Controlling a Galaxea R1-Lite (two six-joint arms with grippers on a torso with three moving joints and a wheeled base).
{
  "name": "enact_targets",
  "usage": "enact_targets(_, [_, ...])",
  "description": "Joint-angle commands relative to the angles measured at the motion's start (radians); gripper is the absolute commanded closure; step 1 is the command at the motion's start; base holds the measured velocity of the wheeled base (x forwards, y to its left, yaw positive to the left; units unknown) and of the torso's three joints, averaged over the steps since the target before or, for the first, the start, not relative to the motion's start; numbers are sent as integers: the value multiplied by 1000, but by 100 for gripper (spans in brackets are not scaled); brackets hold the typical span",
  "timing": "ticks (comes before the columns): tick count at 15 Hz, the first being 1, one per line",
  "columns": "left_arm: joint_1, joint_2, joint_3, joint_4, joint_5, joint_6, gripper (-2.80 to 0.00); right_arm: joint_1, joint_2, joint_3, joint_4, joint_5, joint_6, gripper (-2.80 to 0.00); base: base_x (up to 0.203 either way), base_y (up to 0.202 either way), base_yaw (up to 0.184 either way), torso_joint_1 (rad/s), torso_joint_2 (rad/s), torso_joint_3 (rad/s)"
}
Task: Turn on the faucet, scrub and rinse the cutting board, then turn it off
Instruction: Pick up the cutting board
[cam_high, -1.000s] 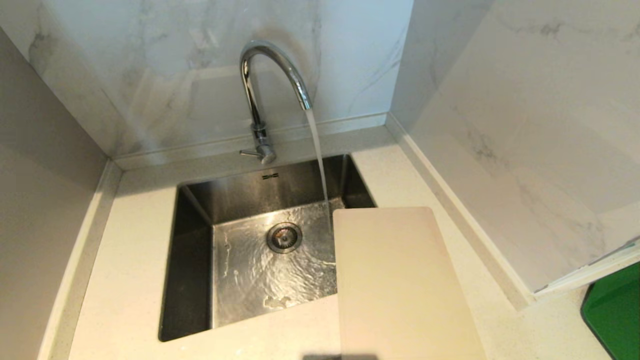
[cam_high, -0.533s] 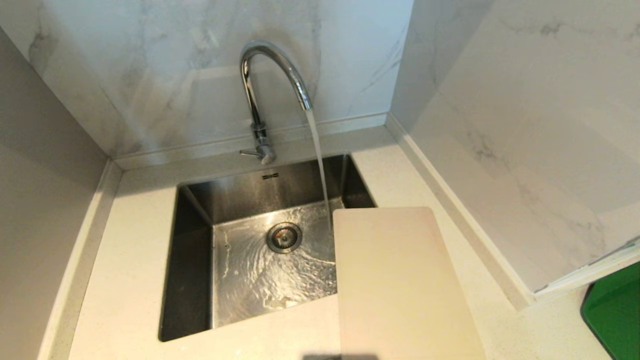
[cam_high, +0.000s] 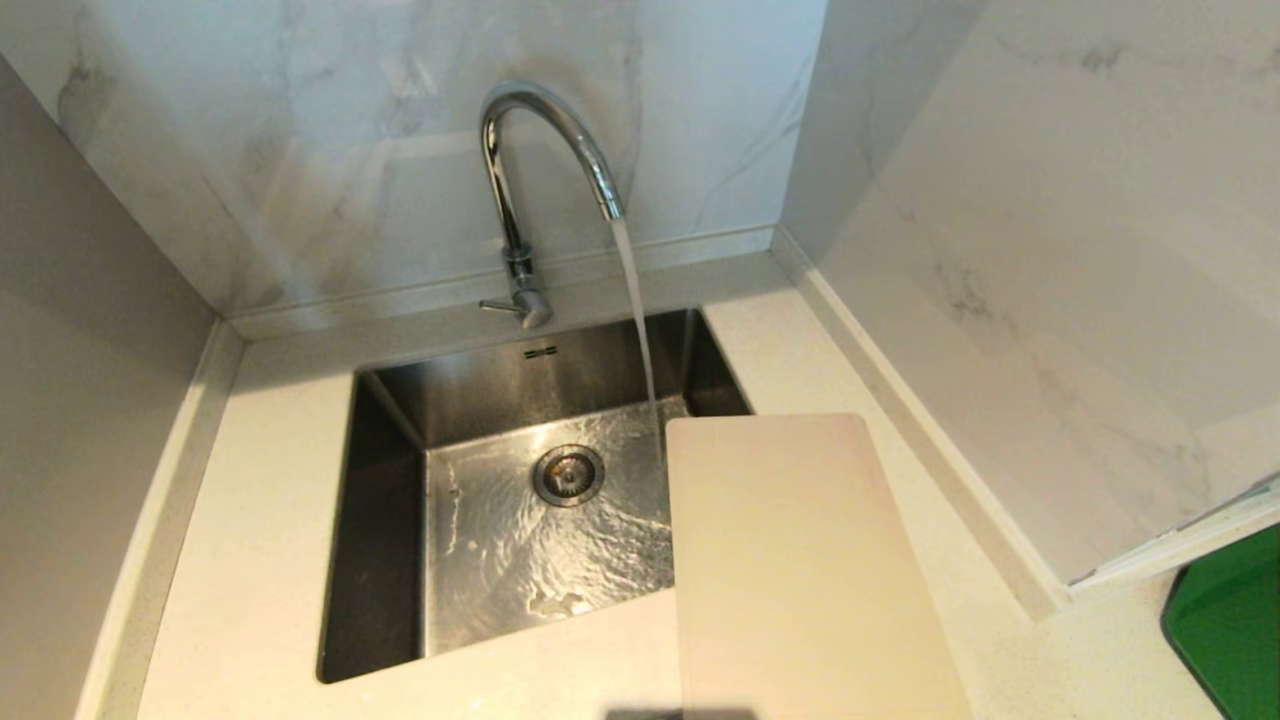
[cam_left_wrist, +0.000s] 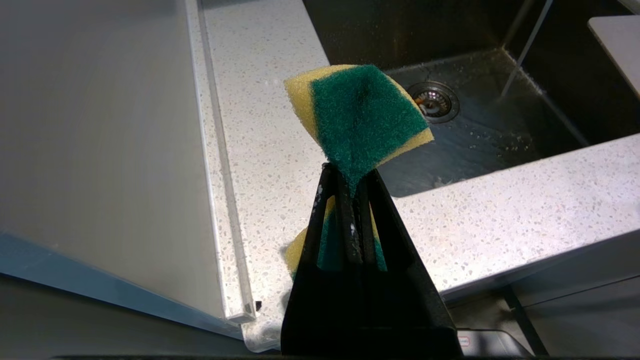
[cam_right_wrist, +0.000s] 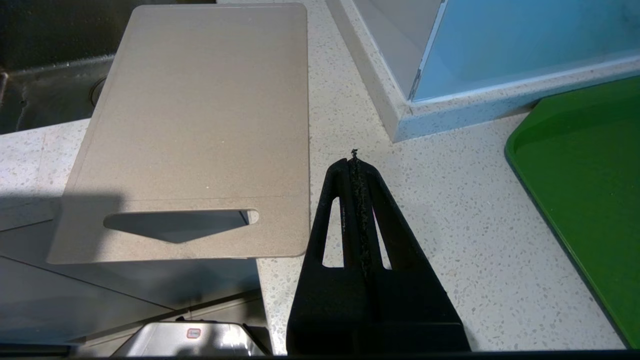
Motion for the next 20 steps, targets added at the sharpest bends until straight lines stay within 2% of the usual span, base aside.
enact_targets(1, [0, -1, 0, 0, 0, 0, 0, 0, 0, 0, 0, 0, 0, 0, 0, 0, 0, 0, 0, 0])
enact_targets(20, [-1, 0, -5, 24, 0, -8, 0, 0, 0, -2, 7, 0, 0, 0, 0, 0, 0, 0, 0, 0])
